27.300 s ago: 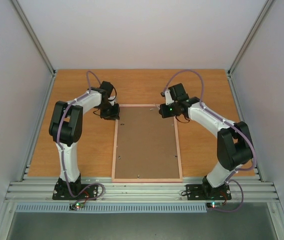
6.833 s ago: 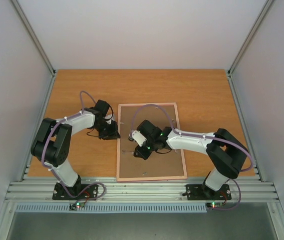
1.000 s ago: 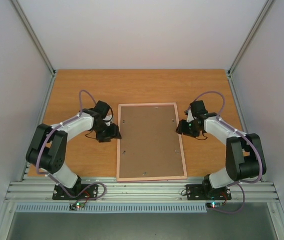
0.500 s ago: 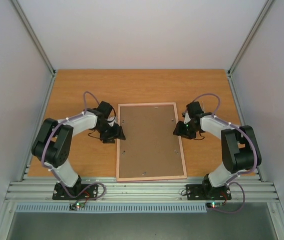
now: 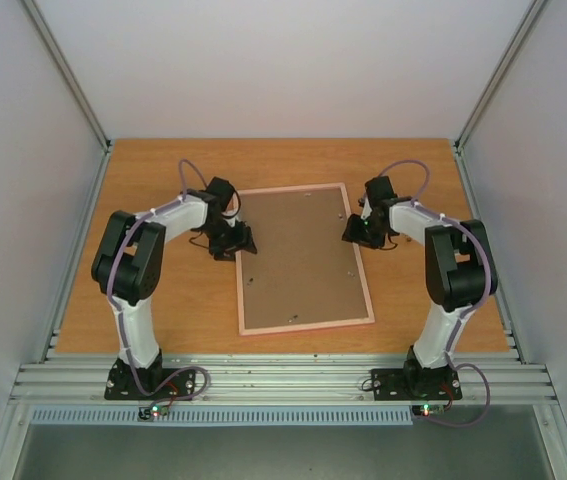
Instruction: Take the photo out of the frame
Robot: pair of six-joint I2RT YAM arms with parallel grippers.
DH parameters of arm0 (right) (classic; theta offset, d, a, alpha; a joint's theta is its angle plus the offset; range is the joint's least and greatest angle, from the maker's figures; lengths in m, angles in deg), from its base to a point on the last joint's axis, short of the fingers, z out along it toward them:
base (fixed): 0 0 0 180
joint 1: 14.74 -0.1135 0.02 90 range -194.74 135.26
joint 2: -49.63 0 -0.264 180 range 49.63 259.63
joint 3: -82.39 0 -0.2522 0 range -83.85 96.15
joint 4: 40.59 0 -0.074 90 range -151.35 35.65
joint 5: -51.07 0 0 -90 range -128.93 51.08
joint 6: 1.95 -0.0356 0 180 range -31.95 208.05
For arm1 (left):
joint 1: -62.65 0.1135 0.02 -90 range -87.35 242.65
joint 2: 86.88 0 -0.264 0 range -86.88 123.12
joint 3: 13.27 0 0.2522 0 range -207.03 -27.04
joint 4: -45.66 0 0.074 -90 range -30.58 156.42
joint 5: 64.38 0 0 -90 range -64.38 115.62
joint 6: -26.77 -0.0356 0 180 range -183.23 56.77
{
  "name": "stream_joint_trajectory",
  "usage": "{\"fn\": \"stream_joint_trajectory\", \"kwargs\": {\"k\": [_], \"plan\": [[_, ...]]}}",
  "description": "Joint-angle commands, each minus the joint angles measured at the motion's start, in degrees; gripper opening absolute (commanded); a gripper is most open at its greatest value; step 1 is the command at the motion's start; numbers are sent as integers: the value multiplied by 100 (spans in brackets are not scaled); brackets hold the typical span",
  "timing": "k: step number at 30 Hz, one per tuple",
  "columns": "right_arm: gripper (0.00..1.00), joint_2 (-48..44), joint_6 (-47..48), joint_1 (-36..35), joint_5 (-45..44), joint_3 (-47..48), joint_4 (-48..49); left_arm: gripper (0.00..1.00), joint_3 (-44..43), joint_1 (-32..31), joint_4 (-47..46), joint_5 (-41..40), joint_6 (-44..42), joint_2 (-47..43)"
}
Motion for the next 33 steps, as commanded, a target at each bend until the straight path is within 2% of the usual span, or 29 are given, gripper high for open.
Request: {"fn": "stream_joint_trajectory", "kwargs": {"k": [1,9,16,25,33], "plan": [[46,504,155,-99,306,770,192,65,-921,44,-375,77,-38,622],[50,1146,177,-10,212,1655,330,65,-1921,411,-212,-91,-100,1262],[54,893,420,43,-58,1780,209,67,-1763,671,-185,-165,-196,852],[58,-872,367,-63,-117,157,390,70,-123,651,-322,-240,-221,-676],[61,-2405,298,-1094,-611,-1258,668,70,1444,277,-490,-510,-61,-1806]]}}
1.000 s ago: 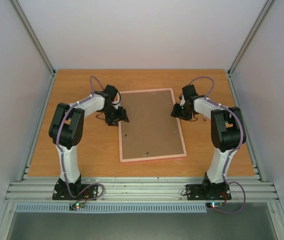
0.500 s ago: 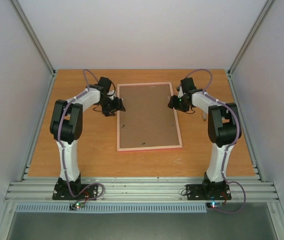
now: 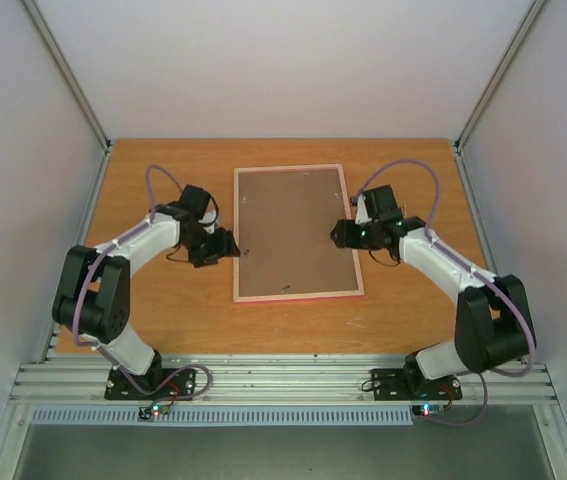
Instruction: Take the photo out of the frame
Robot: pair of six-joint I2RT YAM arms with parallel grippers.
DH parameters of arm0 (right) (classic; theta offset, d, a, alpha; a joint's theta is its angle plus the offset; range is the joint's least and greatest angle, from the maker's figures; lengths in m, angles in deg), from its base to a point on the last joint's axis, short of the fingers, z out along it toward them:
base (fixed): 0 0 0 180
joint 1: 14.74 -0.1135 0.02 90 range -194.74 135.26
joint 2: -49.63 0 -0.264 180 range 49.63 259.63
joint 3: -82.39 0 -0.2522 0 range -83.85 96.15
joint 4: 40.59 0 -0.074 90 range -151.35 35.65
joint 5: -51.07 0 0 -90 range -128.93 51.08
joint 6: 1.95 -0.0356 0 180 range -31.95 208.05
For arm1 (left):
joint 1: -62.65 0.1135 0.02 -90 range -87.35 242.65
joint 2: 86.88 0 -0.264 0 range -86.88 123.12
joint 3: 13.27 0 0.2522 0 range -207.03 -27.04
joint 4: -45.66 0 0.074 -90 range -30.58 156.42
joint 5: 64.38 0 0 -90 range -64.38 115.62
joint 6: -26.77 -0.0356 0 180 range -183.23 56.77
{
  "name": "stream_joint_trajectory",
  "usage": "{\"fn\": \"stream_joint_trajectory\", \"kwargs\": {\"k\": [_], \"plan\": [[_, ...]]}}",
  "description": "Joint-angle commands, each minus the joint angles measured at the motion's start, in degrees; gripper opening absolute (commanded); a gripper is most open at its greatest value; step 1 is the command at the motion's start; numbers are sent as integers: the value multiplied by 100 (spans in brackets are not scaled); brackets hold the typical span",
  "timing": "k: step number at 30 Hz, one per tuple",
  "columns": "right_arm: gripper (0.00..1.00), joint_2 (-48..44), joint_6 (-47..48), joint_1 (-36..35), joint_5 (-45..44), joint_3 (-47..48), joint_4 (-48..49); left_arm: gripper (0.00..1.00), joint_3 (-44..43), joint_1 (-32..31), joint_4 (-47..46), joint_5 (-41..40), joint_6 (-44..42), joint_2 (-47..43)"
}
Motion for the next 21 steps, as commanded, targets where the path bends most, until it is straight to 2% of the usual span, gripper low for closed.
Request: {"fn": "stream_joint_trajectory", "kwargs": {"k": [1,9,15,21], "plan": [[63,-556,-84,-670,-379,-643,326,70,659,-240,-230,-208,99,-378],[63,-918,-58,-1957,-770,-1342,967,67,1120,-808,-342,-621,526,-633],[66,-1150,326,-2307,-803,-1596,936,58,1065,-1293,-262,-1150,926,-529],[66,-1617,595,-2343,-752,-2016,1065,48,965,-1574,-68,-1596,1118,-337]]}}
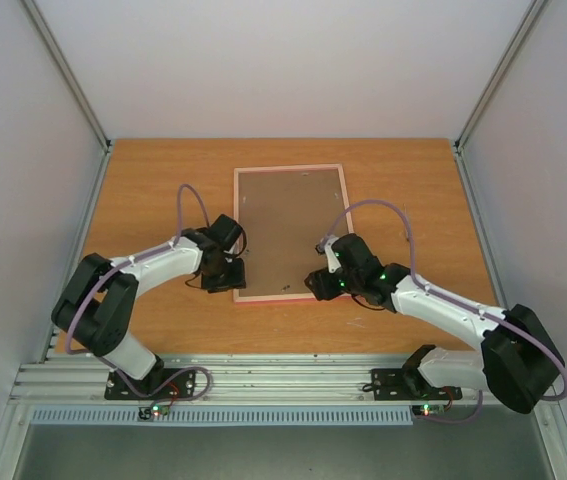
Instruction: Take the photo out of the frame
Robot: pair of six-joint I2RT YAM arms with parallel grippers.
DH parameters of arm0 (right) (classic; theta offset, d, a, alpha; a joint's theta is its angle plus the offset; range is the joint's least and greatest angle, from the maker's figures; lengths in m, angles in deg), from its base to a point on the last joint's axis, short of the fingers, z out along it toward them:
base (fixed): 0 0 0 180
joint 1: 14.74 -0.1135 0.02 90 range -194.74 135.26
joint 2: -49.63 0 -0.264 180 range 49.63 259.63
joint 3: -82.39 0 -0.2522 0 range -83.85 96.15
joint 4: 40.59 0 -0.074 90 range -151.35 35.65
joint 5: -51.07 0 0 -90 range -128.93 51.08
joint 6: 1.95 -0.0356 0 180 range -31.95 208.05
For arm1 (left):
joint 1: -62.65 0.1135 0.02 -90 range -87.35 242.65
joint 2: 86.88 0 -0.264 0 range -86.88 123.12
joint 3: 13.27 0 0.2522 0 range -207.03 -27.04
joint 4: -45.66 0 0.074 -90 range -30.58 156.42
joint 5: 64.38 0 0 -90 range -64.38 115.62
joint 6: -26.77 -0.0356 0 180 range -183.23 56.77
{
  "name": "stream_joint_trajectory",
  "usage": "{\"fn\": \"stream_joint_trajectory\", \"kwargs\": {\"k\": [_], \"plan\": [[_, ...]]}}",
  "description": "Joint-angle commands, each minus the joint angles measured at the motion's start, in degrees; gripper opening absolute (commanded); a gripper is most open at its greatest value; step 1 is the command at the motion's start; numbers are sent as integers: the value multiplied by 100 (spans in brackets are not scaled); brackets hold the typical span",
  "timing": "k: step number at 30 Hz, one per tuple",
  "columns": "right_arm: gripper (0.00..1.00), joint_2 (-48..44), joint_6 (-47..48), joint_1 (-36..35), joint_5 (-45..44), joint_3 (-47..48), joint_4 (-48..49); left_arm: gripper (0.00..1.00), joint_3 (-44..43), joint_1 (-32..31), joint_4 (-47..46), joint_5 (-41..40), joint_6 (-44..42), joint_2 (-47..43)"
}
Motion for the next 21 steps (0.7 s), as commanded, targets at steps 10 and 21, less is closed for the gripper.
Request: {"fn": "stream_joint_trajectory", "kwargs": {"k": [10,21], "plan": [[97,-707,407,-164,16,-245,-230,38,-112,-299,0,-645,490,267],[98,-373,899,-736,-640,-31,-291,24,-208,-300,91,-649,168,427]]}}
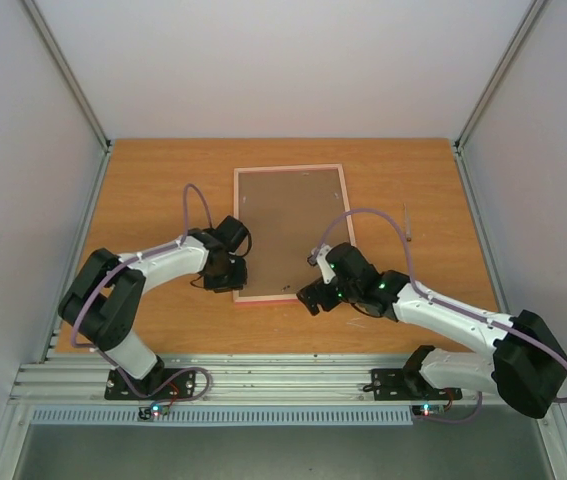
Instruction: Take the photo out of the frame
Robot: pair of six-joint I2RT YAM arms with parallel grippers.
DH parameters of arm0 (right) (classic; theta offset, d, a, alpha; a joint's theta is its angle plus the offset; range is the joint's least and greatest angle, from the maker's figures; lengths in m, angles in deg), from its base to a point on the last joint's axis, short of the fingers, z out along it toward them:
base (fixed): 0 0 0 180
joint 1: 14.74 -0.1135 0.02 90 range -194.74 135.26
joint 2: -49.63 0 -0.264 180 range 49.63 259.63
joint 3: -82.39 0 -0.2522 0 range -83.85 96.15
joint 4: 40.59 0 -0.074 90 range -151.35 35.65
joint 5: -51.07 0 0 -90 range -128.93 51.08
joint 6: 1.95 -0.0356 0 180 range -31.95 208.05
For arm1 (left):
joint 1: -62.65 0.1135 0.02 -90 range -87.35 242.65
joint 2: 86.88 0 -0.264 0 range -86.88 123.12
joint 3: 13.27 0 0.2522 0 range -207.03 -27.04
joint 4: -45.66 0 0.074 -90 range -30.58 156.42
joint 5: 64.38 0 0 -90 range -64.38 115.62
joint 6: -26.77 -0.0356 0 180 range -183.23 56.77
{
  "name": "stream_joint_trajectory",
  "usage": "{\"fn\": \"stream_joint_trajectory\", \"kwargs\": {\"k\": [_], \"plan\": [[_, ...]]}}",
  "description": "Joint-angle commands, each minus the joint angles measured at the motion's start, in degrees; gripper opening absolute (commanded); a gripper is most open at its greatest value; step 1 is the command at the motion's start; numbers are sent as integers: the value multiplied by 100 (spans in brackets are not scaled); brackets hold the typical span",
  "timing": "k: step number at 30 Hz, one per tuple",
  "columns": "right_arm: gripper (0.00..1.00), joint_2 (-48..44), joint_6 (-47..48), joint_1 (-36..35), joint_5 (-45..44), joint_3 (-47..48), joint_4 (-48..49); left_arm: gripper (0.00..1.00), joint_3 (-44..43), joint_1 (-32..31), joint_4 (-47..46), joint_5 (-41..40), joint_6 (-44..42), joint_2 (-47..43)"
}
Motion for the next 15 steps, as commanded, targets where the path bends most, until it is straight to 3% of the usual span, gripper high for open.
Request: {"fn": "stream_joint_trajectory", "kwargs": {"k": [1,7,15], "plan": [[99,151,421,-362,-462,190,-134,21,-141,-25,95,-224,-186,131],[99,528,698,-1072,-1304,510,-317,4,-354,-25,380,-386,-450,42],[98,1245,1119,-1924,-2627,836,-313,0,-436,146,521,-259,-686,-105]]}}
